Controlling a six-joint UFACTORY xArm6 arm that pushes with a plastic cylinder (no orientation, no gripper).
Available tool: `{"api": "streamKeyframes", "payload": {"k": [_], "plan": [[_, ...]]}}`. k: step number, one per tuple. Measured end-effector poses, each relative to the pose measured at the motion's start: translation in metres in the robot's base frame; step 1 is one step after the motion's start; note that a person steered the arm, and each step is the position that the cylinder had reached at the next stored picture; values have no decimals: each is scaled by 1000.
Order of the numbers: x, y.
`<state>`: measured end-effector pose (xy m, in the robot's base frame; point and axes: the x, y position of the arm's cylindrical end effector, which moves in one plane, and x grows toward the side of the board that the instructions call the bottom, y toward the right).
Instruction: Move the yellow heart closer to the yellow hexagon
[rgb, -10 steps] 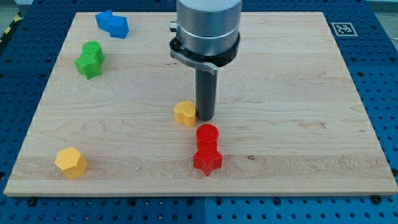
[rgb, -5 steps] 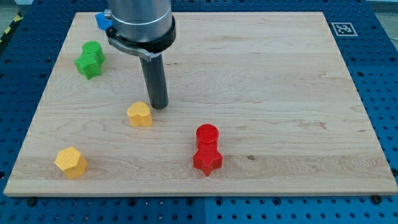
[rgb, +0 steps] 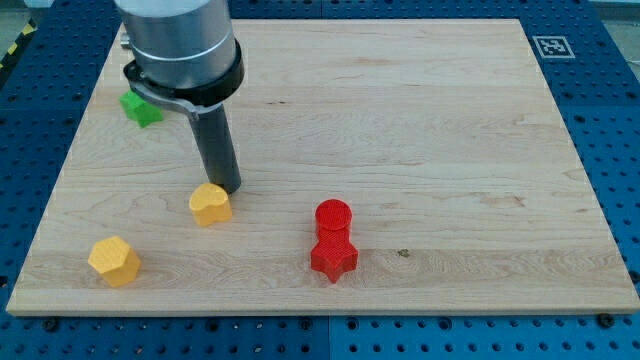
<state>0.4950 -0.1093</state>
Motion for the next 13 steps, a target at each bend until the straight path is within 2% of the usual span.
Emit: {"api": "streamKeyframes", "payload": {"k": [3, 11, 13], "plan": [[36, -1], [71, 14], [71, -4]]}}
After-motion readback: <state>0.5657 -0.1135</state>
